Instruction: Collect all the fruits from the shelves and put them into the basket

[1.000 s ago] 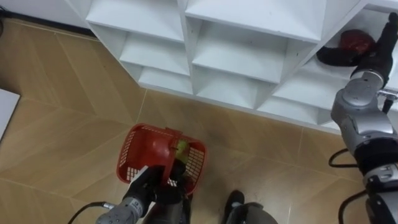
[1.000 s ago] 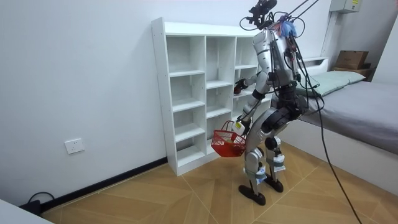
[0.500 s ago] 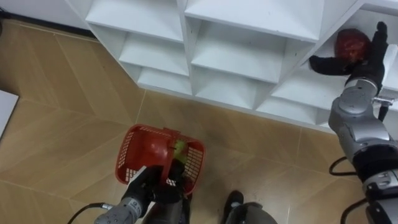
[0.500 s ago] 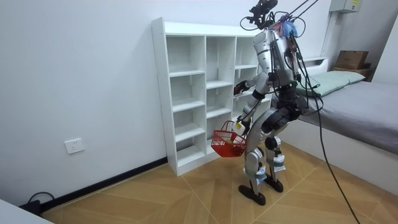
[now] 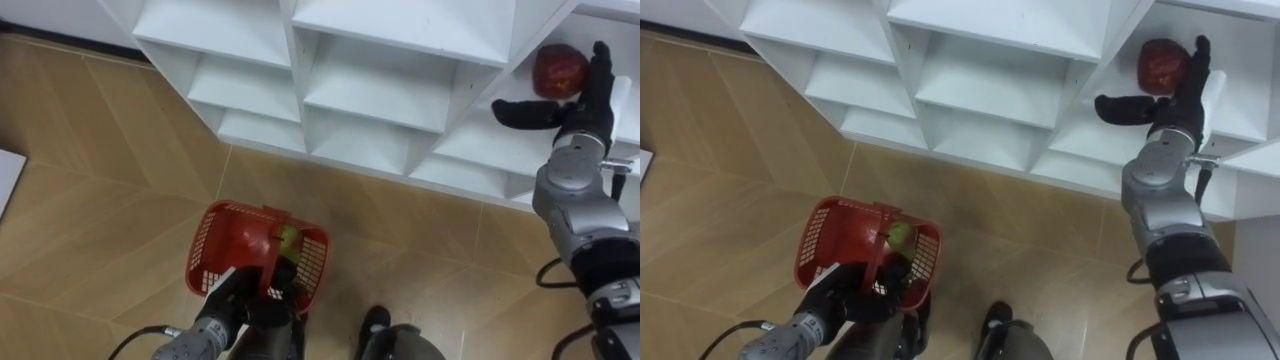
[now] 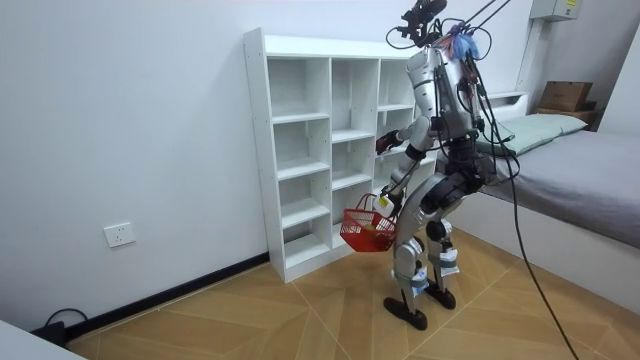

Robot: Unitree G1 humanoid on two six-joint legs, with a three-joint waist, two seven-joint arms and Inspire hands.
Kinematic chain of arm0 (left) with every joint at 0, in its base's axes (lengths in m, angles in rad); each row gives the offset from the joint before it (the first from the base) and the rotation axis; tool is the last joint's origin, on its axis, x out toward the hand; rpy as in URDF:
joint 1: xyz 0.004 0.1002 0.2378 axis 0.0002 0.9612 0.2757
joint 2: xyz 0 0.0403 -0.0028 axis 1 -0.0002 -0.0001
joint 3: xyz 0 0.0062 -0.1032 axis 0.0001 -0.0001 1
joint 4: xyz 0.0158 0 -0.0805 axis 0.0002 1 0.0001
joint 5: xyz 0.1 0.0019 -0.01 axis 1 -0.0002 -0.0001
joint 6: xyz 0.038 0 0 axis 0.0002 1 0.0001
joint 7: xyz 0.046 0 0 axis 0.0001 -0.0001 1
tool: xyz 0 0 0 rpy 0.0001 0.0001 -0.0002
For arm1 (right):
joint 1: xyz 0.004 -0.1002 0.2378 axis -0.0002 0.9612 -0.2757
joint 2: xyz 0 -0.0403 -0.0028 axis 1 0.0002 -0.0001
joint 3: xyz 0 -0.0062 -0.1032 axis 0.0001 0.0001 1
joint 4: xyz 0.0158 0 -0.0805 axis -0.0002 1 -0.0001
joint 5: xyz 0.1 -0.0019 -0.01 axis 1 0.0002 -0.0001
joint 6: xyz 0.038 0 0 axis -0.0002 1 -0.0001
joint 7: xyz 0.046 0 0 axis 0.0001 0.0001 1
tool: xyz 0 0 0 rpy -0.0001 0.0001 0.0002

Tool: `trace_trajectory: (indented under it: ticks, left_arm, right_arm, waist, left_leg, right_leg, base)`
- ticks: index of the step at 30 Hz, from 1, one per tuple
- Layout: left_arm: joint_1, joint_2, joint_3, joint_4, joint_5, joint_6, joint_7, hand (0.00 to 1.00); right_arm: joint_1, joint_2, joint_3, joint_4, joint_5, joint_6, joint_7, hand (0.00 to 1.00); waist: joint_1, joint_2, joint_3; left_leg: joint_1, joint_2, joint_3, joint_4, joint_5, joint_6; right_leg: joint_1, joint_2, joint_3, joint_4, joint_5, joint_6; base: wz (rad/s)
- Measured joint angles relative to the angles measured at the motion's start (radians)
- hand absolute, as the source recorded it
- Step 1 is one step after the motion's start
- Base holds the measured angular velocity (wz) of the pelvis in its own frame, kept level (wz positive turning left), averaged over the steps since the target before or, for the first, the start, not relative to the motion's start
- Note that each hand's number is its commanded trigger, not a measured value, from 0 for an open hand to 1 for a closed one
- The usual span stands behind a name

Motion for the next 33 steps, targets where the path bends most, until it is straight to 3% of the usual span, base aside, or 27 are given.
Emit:
trace_trajectory:
  ticks: [4,8,14,33]
  left_arm:
    - [0.000,-0.001,0.000,0.000,0.000,0.000,0.000,1.00]
    - [0.000,-0.001,0.000,0.000,0.000,0.000,0.000,1.00]
    - [0.000,-0.001,-0.001,0.001,-0.004,0.001,0.000,1.00]
    - [0.000,0.002,-0.041,0.001,-0.011,0.002,0.010,1.00]
  right_arm:
    - [0.000,-0.004,0.000,0.000,-0.001,-0.001,-0.001,0.02]
    - [0.000,-0.010,0.000,0.000,0.000,-0.001,-0.005,0.99]
    - [0.000,-0.041,-0.001,0.000,0.009,0.001,-0.026,1.00]
    - [0.000,-0.025,0.002,0.010,0.090,0.005,-0.081,1.00]
  waist:
    - [0.003,0.001,-0.0001]
    - [0.005,0.001,-0.0002]
    - [0.006,0.001,-0.0003]
    - [0.013,0.003,-0.0002]
  left_leg:
    - [0.000,0.000,0.000,-0.002,0.000,0.000]
    - [0.000,0.000,0.000,-0.003,0.000,0.000]
    - [0.004,0.001,0.000,-0.003,0.000,0.000]
    - [0.035,0.003,-0.001,-0.029,0.000,-0.001]
  right_leg:
    - [0.000,0.000,0.000,-0.002,0.000,0.000]
    - [0.000,0.000,-0.001,-0.002,0.000,0.000]
    - [0.005,0.001,0.000,-0.002,0.000,0.000]
    - [0.044,0.002,-0.019,-0.034,0.002,0.000]
  base:
    - [0.00]
    - [0.00]
    - [0.00]
    - [0.00]
